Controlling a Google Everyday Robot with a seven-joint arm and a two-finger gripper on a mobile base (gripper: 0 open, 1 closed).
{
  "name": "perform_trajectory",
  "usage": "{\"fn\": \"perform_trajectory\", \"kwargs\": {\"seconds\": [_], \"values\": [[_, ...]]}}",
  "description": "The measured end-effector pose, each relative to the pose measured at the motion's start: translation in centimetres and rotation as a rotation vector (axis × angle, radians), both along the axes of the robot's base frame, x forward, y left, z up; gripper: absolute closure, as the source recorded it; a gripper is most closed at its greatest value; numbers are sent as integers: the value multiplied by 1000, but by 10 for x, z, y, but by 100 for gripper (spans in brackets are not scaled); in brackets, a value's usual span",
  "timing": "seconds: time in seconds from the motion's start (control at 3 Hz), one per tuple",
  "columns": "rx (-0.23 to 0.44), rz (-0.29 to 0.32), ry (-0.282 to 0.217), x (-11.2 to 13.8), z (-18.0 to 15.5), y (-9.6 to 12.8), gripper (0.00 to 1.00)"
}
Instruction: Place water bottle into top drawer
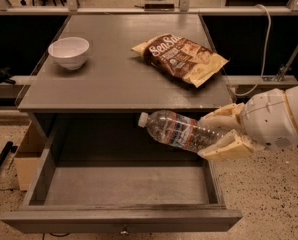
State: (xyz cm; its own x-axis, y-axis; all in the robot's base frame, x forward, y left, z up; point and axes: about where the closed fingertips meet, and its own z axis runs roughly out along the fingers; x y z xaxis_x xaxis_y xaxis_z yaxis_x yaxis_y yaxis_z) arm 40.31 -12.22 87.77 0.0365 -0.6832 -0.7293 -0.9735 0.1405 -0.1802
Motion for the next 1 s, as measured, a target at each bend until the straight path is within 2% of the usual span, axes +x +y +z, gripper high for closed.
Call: {"fn": "perform_trajectory", "kwargs": {"seconds": [0.33,0.67,1.0], "values": [[-1,18,11,0,-12,19,100],[0,37,45,-7,-36,36,100],[35,45,86,-16,-66,61,100]]}}
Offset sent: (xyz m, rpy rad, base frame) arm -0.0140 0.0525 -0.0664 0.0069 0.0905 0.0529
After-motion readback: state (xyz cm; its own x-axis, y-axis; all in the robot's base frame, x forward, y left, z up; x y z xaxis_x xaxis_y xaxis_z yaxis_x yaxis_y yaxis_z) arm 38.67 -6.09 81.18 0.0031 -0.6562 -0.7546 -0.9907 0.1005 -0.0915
